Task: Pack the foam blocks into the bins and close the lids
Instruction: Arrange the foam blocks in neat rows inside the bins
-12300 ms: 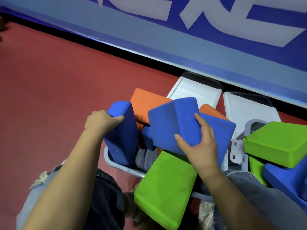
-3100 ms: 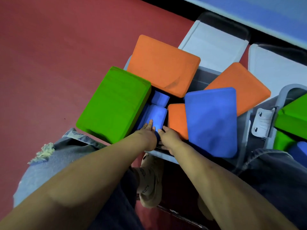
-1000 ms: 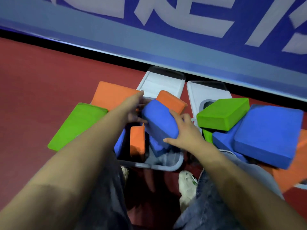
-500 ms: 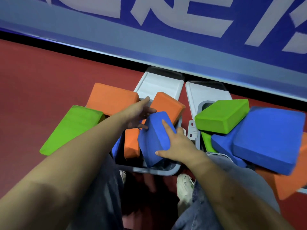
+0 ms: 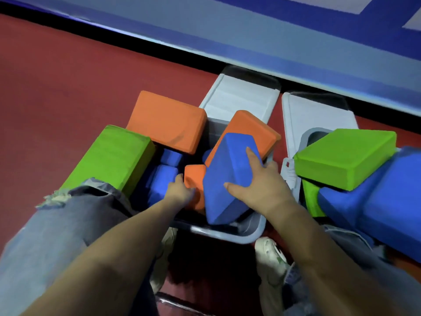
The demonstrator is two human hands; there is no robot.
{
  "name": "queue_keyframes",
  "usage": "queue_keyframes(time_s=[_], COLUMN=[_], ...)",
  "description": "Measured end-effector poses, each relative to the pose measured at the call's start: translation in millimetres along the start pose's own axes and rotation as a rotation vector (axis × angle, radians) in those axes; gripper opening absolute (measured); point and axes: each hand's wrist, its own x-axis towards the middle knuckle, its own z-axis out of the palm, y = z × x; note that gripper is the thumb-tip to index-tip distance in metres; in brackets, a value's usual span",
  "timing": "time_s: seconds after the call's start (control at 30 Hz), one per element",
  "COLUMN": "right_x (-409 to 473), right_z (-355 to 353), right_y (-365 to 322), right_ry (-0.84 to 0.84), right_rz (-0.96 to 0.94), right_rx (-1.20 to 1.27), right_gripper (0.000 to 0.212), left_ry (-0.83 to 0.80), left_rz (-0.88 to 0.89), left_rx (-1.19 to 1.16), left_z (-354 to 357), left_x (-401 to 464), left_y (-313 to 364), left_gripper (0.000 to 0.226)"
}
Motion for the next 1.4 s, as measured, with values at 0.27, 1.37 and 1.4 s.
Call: queue_keyframes(time_s=[0.27,1.37,1.4], right_x=[2.6,-11.2,-10.3], right_z=[-4.6,-10.8,-7.2], right_y=[4.8,2.8,1.8], right_ry=[-0.004,-0.001,-0.006], right_rz=[0.061,0.058,0.049], right_rx=[0.051,0.033,0.035], right_gripper=[0.097,0.096,0.096], left_ry=[-0.127,-0.112,-0.089], left_rz=[0.014,-0.013,-0.008], left_rx=[0.285,0.329,0.349], left_z=[19.6,21.4,23.3], left_x=[22.6,-14.2,-15.4], left_y=[9.6,-11.1,-11.7], left_gripper=[0.067,0.090,0.089])
